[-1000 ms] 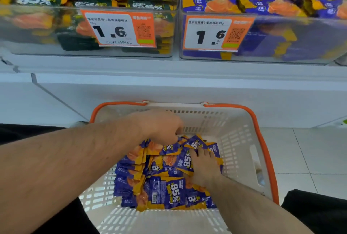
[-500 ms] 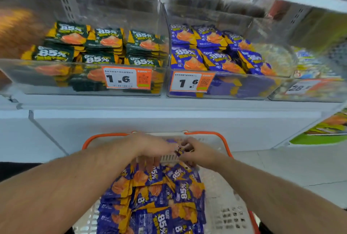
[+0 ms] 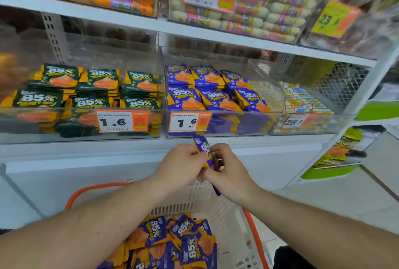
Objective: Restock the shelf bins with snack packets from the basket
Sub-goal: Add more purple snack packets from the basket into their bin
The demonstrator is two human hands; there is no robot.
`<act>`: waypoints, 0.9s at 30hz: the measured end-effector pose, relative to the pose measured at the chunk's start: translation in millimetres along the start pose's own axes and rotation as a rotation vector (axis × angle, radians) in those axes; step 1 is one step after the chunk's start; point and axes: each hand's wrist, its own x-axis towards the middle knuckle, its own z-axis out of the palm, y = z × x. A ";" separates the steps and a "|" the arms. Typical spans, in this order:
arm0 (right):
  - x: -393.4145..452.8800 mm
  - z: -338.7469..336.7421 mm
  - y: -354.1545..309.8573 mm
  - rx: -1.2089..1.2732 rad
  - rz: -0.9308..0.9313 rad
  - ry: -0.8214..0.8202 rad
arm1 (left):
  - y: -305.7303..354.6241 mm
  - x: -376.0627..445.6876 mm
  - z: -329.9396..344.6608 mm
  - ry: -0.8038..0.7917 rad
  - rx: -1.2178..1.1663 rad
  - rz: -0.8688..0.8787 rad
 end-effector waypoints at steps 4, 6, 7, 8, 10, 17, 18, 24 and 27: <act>0.3 -12.1 -4.9 -0.051 -0.149 0.204 | 18.5 1.3 -0.6 0.109 0.166 0.271; 7.1 -17.1 -7.3 -0.045 -0.216 0.283 | 22.2 6.5 -0.7 0.152 0.148 0.383; 11.5 -19.6 -9.6 -0.045 -0.261 0.313 | 24.0 9.0 -2.4 0.146 0.149 0.459; 17.3 -22.9 -11.6 -0.050 -0.303 0.344 | 26.1 12.4 -4.8 0.132 0.177 0.557; 29.0 -32.6 -16.5 -0.086 -0.370 0.403 | 29.6 23.9 -12.7 0.122 0.301 0.774; 87.7 -92.3 -43.8 -0.485 -0.336 0.599 | 77.4 86.1 -31.1 0.535 0.381 0.757; 99.0 -100.5 -48.1 -0.564 -0.276 0.606 | 82.9 98.2 -31.5 0.536 0.460 0.682; 173.9 -130.0 -66.4 -0.839 -0.046 0.484 | 66.9 136.8 -25.7 0.484 0.853 0.259; 212.1 -131.7 -73.7 -0.955 0.007 0.465 | 65.7 141.9 -28.2 0.509 0.782 0.149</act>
